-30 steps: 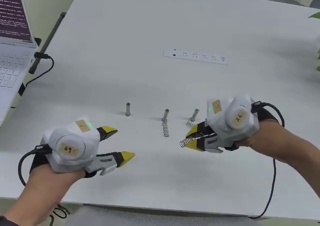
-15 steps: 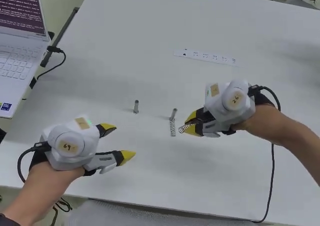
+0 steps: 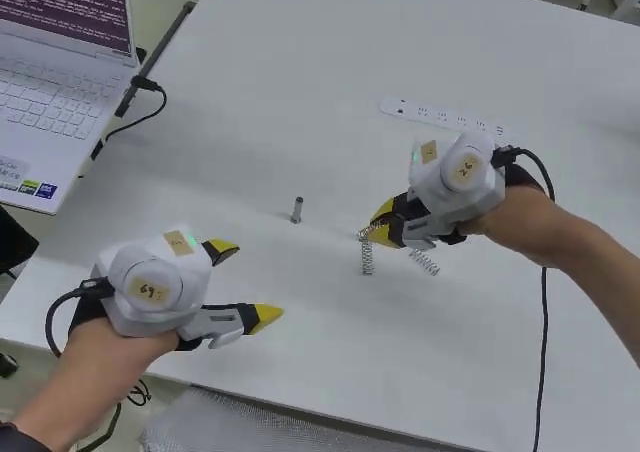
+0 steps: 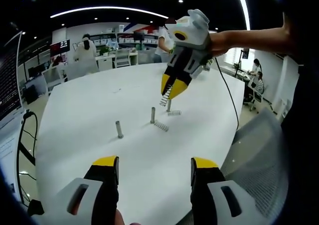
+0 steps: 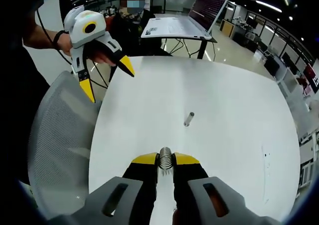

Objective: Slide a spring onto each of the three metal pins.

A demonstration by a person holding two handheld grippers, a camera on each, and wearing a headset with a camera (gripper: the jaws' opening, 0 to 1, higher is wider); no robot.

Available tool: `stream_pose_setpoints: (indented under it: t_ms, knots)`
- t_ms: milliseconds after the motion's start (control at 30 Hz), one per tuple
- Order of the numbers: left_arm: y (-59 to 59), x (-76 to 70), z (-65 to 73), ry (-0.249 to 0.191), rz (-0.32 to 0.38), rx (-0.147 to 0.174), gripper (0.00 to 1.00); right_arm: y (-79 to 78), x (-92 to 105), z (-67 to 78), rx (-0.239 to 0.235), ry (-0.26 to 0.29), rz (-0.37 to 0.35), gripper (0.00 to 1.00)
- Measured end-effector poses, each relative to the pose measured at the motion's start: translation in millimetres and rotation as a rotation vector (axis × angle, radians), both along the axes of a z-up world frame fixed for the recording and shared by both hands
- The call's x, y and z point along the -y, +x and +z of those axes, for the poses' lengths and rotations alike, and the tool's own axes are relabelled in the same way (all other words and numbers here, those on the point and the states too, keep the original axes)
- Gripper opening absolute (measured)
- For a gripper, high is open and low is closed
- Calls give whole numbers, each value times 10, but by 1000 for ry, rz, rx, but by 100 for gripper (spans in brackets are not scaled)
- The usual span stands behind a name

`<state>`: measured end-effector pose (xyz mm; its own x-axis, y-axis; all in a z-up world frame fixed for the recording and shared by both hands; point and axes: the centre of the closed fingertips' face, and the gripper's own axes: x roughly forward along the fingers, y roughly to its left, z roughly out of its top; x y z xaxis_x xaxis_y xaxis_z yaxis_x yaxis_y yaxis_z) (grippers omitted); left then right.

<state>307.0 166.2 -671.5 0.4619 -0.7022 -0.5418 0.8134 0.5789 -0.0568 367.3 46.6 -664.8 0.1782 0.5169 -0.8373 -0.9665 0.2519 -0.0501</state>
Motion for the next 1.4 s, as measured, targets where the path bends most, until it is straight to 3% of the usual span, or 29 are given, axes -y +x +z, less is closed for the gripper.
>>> stream_pose_setpoints:
  t_ms: [367,900,1400]
  knots:
    - [28,-87,-27,1,21,-4,55,212,-228,-58,-17,0,25,9]
    - [55,-59,28,-14,26,-1,55,527,-474,-146,-18,-21,60,9]
    - [73,-52,77,-24,31,-2,56,722,-570,-405,-24,-64,78,9]
